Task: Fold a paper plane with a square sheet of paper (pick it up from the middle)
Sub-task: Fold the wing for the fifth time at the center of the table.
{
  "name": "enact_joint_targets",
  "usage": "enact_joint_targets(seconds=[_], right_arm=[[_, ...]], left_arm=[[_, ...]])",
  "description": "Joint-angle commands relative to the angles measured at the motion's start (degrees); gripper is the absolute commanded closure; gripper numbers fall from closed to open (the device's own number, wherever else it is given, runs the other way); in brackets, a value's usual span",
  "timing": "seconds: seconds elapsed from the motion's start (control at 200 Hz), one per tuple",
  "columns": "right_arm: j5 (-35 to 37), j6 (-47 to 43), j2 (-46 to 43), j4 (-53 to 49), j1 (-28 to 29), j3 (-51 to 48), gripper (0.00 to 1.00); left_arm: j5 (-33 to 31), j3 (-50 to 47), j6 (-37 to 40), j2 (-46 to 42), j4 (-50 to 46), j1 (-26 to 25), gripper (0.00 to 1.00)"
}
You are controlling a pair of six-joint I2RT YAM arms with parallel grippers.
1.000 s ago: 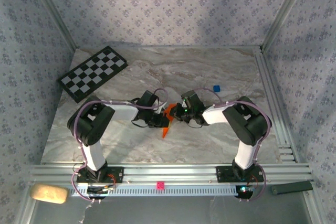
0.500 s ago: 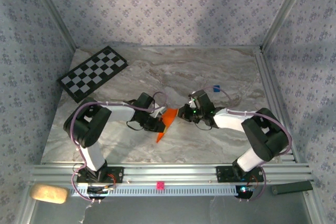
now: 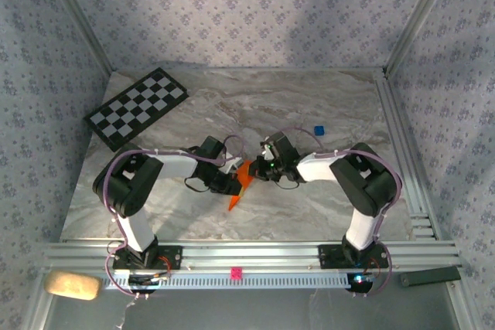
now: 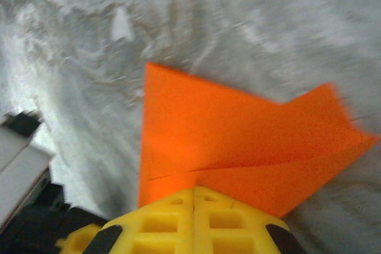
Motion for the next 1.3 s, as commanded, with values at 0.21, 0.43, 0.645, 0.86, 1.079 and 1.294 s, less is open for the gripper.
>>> enact_joint_targets(seconds=[0.21,0.43,0.645,0.86,1.079,1.294], right_arm=[[3.8,0.4,2.4,-0.4,-7.9,-0.2,0.95],[6.1,0.6,2.6,-2.7,-12.0,1.5,0.95],[5.4,-1.1,-5.5,-2.8,-13.1,-0.4,0.93],[3.2,-1.8,-12.8,-1.8,-9.6,-4.5,0.91],[-0.3,-0.7,-8.0,0.2,-3.1,-2.5,0.93],[-2.1,0.9,-0.9,2.9,-0.7,2.1,0.94]], left_arm=[[-4.2,-1.0,2.1,0.1,-4.8,0.5,1.00],[-5.0,-0.8,2.4,0.4,-4.9,0.5,1.00],[-5.8,0.2,3.0,0.5,-4.7,0.5,1.00],[-5.9,3.7,4.7,1.9,-5.1,0.6,1.00],[-5.4,7.4,6.3,4.4,-5.5,0.6,1.00],[-5.1,7.3,6.3,4.8,-4.7,0.7,1.00]])
